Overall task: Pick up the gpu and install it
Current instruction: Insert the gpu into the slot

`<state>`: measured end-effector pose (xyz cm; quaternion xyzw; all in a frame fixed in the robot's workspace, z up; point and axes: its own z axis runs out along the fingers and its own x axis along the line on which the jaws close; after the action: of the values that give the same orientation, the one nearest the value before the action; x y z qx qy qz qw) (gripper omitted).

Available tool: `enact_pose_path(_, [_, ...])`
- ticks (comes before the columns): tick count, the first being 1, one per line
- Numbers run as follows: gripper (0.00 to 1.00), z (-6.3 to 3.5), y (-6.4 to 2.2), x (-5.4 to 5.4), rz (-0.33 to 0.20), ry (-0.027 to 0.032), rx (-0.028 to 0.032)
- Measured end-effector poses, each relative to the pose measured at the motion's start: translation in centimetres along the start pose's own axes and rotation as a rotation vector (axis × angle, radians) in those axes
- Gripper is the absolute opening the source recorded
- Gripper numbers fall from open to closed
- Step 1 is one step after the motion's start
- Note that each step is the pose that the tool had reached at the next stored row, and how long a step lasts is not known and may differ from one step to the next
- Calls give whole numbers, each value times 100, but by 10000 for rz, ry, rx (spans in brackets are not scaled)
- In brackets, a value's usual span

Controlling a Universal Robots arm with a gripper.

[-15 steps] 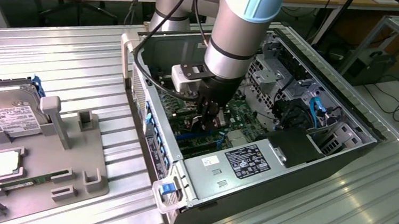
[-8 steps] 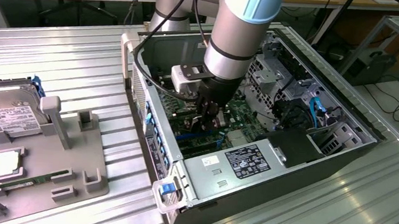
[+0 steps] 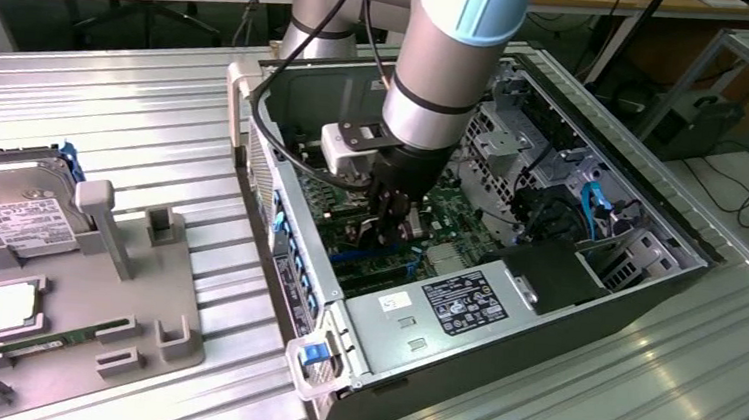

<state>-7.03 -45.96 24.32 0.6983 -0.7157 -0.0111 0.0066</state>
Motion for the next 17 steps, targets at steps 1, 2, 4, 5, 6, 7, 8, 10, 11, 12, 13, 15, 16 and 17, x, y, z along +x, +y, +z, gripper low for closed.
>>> enact_pose_path(1, [28,1,1,0,-1,0,0])
enact_pose_path(2, [28,1,1,0,-5,1,0])
enact_pose_path(4, [28,1,1,0,-16,-1,0])
enact_pose_path(5, [28,0,1,0,-23,-1,1])
enact_pose_path(6, [28,-2,1,-1,-29,1,0])
enact_pose_path(7, [28,-3,1,-2,-31,2,0])
enact_pose_path(8, [28,-5,1,-4,-32,4,0])
enact_pose_path(10, [28,-8,1,-8,-34,8,1])
enact_pose_path(11, [28,-10,1,-11,-34,18,2])
enact_pose_path(12, [28,-11,1,-13,-35,28,2])
enact_pose_path(13, [28,-11,1,-15,-42,37,1])
enact_pose_path(15, [28,-12,1,-17,-85,46,1])
enact_pose_path(16, [28,-12,2,-19,-125,48,0])
enact_pose_path(17, [28,-11,2,-22,-173,48,1])
